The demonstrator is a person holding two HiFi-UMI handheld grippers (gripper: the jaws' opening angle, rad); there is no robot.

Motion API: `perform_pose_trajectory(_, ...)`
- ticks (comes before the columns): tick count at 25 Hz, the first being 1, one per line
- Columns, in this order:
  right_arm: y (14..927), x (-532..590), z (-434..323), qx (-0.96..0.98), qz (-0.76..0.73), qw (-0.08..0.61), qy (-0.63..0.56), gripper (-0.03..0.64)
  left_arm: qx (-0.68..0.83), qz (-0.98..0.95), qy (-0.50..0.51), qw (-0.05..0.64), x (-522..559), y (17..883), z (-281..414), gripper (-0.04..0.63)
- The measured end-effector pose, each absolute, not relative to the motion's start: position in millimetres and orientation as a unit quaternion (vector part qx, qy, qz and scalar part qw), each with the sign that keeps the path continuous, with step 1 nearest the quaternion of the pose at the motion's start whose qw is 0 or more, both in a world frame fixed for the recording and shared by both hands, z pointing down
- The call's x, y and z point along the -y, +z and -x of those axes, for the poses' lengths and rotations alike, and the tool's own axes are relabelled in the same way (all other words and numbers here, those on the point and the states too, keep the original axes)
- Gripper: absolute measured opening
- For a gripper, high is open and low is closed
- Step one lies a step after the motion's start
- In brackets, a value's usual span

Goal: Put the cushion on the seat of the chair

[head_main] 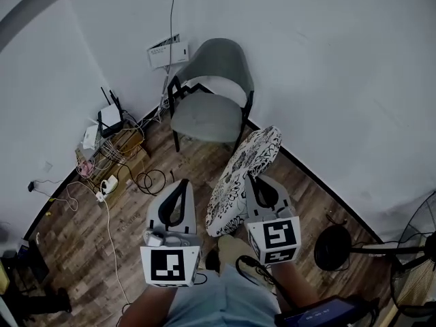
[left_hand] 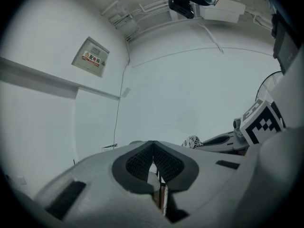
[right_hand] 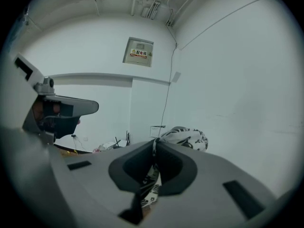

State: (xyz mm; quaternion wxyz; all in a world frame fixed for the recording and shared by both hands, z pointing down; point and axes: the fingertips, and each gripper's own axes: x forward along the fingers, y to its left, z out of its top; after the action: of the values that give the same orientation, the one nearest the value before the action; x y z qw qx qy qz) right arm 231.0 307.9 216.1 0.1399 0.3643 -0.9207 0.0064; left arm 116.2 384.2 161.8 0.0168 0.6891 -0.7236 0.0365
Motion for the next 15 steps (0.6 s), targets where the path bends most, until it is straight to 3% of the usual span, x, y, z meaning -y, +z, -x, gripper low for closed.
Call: perform_pose_trajectory(15,235,-155,-164,0.929,-0.342,0.135,0.039,0.014,0.728,-0.682,0.066,0.032,-216,192,-56,0.009)
